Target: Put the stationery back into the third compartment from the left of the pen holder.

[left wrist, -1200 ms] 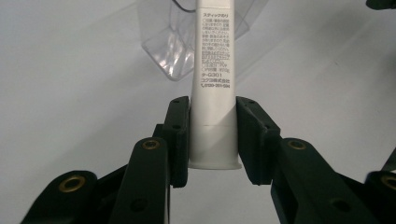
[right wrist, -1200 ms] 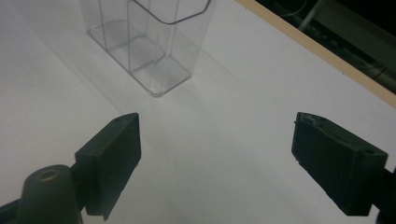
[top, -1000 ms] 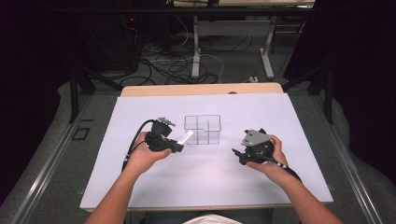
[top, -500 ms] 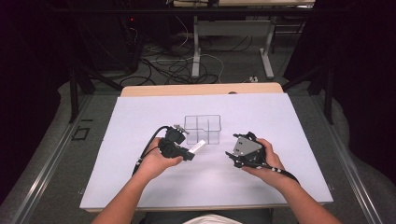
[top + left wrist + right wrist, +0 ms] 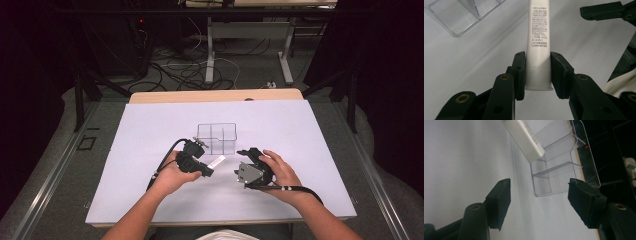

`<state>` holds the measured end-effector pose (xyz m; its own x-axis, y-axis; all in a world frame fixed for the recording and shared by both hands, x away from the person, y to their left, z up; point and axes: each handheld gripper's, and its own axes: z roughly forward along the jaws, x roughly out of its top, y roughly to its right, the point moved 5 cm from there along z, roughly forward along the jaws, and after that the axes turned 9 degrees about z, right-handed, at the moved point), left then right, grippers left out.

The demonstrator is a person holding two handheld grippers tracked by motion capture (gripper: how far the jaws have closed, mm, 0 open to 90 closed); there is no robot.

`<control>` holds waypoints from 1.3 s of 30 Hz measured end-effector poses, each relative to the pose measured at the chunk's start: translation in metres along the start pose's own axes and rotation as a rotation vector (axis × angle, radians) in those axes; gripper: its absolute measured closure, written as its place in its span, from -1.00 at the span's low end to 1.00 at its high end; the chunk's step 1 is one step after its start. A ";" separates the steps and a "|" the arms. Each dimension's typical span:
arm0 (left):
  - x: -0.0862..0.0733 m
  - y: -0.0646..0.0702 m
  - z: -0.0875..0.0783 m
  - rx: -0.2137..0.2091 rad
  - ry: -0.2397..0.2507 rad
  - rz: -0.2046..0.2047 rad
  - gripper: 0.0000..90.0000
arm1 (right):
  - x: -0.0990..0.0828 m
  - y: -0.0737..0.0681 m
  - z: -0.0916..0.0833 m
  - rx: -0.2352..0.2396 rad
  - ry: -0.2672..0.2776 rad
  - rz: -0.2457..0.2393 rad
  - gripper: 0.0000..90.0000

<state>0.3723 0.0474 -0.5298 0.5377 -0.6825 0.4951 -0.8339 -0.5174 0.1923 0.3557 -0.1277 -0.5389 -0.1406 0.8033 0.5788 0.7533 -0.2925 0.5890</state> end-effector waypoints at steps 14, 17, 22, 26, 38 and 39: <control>0.004 0.013 0.005 -0.038 -0.002 0.003 0.50 | 0.009 -0.012 0.002 -0.020 0.054 -0.168 -0.11; 0.005 0.015 0.007 -0.051 -0.001 -0.003 0.50 | 0.009 -0.015 0.003 -0.022 0.045 -0.200 -0.06; 0.010 0.019 0.009 -0.071 0.001 -0.010 0.50 | 0.010 -0.018 0.005 -0.031 0.035 -0.269 0.02; 0.015 0.022 0.012 -0.081 -0.002 -0.019 0.50 | 0.011 -0.020 0.006 -0.039 0.023 -0.324 0.07; 0.034 0.032 0.013 -0.106 -0.016 -0.003 0.50 | 0.010 -0.022 0.008 -0.061 -0.007 -0.449 0.25; 0.035 0.033 0.013 -0.115 -0.022 -0.001 0.50 | 0.010 -0.023 0.008 -0.061 -0.005 -0.451 0.25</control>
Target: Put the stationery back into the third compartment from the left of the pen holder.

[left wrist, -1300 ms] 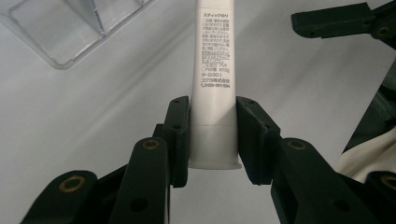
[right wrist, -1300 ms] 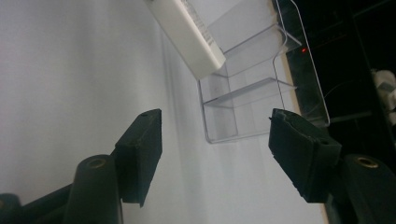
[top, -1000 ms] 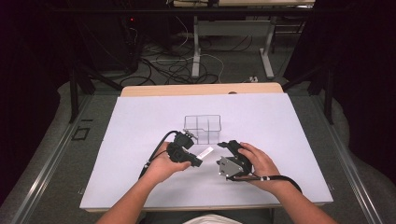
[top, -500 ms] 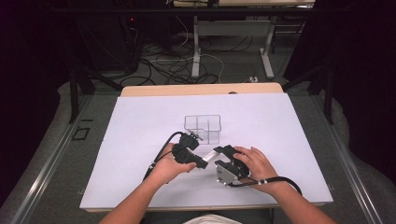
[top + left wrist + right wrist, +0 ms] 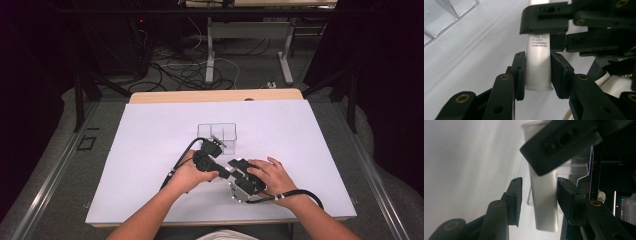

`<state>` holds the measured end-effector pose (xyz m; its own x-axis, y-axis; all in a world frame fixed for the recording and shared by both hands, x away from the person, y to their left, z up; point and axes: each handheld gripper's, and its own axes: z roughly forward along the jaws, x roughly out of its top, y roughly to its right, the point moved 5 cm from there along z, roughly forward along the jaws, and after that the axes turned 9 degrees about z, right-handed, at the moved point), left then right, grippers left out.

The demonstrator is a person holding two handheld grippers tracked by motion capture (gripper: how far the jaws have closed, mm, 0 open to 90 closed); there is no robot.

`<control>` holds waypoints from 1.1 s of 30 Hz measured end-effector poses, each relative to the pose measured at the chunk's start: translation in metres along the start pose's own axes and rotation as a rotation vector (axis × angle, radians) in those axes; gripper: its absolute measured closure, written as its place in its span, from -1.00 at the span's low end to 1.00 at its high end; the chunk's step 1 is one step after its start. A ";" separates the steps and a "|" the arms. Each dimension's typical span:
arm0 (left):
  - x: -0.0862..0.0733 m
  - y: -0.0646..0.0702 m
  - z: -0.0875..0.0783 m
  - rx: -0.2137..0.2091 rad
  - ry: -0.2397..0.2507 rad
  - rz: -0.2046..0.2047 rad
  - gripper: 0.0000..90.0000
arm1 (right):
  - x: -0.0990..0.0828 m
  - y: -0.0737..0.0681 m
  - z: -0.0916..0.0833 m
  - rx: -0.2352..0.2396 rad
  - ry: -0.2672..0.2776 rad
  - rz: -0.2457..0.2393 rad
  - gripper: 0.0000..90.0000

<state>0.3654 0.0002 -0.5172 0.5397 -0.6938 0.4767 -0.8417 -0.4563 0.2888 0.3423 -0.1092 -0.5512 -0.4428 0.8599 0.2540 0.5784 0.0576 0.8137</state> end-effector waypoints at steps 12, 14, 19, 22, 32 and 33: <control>0.003 0.004 0.004 -0.019 -0.002 0.008 0.50 | 0.000 0.000 0.000 0.007 -0.030 -0.074 0.50; 0.003 0.004 0.004 -0.019 0.000 0.011 0.49 | -0.001 0.000 0.000 0.003 -0.033 -0.081 0.51; 0.003 0.003 0.005 -0.023 0.019 -0.003 0.49 | -0.002 -0.001 0.000 0.001 -0.045 -0.083 0.51; 0.002 0.002 0.005 -0.033 0.023 -0.001 0.49 | -0.002 -0.001 0.000 0.001 -0.044 -0.088 0.52; 0.003 0.001 0.000 -0.053 0.071 -0.028 0.30 | -0.002 0.000 0.002 -0.021 -0.027 -0.095 0.52; 0.002 0.001 -0.001 -0.050 0.079 -0.026 0.27 | -0.003 0.000 0.001 -0.001 -0.041 -0.099 0.52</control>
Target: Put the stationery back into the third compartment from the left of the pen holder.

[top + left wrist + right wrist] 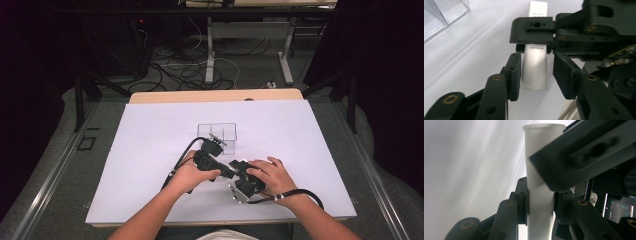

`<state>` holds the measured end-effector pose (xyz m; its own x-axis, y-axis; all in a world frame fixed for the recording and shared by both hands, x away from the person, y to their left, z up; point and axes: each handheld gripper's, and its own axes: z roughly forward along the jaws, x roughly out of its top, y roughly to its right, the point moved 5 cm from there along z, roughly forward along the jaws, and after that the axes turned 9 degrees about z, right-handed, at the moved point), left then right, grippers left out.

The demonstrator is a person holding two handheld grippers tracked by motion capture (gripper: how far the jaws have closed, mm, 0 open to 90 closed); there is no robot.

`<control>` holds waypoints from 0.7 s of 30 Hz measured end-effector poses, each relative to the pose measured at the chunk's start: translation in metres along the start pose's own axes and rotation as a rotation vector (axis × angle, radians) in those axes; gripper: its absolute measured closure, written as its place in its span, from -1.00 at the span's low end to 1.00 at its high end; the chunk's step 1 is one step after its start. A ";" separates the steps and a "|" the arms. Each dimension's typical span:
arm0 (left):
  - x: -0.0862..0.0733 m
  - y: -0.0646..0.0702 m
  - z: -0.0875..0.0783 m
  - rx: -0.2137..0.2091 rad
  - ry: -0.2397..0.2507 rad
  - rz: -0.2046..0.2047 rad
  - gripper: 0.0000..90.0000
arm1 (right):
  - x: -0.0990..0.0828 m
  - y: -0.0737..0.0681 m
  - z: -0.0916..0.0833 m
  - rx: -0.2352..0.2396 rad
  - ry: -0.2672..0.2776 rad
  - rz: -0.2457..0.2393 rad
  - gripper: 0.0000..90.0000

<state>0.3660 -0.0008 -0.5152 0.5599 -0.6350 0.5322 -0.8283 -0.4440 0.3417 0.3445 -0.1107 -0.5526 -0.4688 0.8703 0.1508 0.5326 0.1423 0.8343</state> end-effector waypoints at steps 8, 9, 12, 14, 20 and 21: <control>-0.006 -0.007 -0.012 0.034 0.045 -0.003 0.13 | -0.002 -0.002 0.001 0.011 -0.016 0.019 0.53; -0.008 -0.008 -0.014 0.038 0.055 0.001 0.10 | -0.002 -0.002 0.001 0.012 -0.019 0.020 0.53; -0.011 -0.012 -0.020 0.062 0.085 -0.007 0.04 | -0.003 -0.001 0.002 0.015 -0.012 0.021 0.53; -0.014 -0.015 -0.025 0.077 0.105 -0.014 0.02 | -0.003 -0.001 0.003 0.000 0.003 0.017 0.53; -0.021 -0.031 -0.039 0.158 0.148 -0.003 -0.08 | -0.004 0.001 0.002 0.016 -0.006 0.037 0.53; -0.024 -0.035 -0.042 0.173 0.154 0.001 -0.11 | -0.004 0.002 0.001 0.024 0.009 0.072 0.53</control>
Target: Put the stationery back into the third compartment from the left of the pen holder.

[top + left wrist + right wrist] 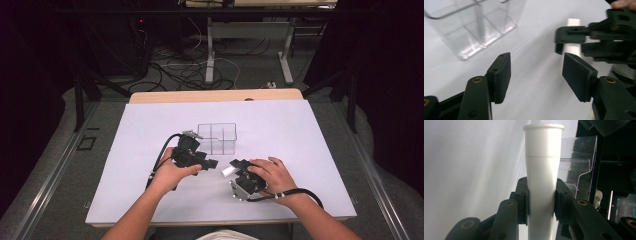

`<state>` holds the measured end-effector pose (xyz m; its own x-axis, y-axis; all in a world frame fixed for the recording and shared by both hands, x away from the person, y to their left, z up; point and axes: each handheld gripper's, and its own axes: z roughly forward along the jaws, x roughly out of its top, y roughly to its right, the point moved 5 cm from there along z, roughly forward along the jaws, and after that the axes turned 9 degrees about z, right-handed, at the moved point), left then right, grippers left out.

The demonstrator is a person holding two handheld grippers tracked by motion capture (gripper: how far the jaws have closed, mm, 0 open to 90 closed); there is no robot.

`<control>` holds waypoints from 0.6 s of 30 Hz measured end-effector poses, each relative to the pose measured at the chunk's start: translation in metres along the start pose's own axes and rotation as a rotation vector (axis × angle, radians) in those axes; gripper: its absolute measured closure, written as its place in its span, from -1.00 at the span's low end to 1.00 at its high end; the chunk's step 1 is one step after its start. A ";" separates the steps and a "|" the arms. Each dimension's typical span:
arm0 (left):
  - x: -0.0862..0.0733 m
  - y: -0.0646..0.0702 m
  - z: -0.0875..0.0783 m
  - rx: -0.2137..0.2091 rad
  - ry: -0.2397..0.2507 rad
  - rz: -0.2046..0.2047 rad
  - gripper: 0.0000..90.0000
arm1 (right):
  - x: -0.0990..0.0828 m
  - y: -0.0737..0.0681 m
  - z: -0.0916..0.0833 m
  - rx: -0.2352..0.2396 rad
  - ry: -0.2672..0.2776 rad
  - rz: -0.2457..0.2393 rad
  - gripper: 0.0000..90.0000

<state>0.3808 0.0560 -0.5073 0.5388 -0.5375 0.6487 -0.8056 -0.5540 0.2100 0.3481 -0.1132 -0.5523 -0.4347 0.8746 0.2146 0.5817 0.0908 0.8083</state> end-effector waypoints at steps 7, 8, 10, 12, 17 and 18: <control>-0.008 -0.019 -0.005 0.103 0.065 -0.026 -0.15 | -0.003 0.008 -0.002 -0.026 0.040 0.096 0.53; -0.010 -0.022 -0.005 0.108 0.055 -0.020 -0.16 | -0.003 0.009 -0.002 -0.023 0.048 0.116 0.53; -0.011 -0.026 -0.006 0.118 0.054 -0.032 -0.18 | -0.004 0.011 -0.003 -0.022 0.059 0.163 0.53; -0.013 -0.030 -0.007 0.134 0.062 -0.033 -0.23 | -0.005 0.015 -0.004 -0.004 0.065 0.228 0.54; -0.017 -0.040 -0.009 0.154 0.098 -0.080 -0.28 | -0.004 0.027 -0.005 0.003 0.130 0.332 0.54; -0.019 -0.043 -0.011 0.149 0.086 -0.072 -0.28 | -0.005 0.031 -0.005 0.020 0.130 0.357 0.54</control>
<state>0.4030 0.0968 -0.5208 0.5658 -0.4400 0.6973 -0.7165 -0.6808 0.1518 0.3645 -0.1175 -0.5256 -0.2852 0.7854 0.5494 0.7253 -0.1979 0.6594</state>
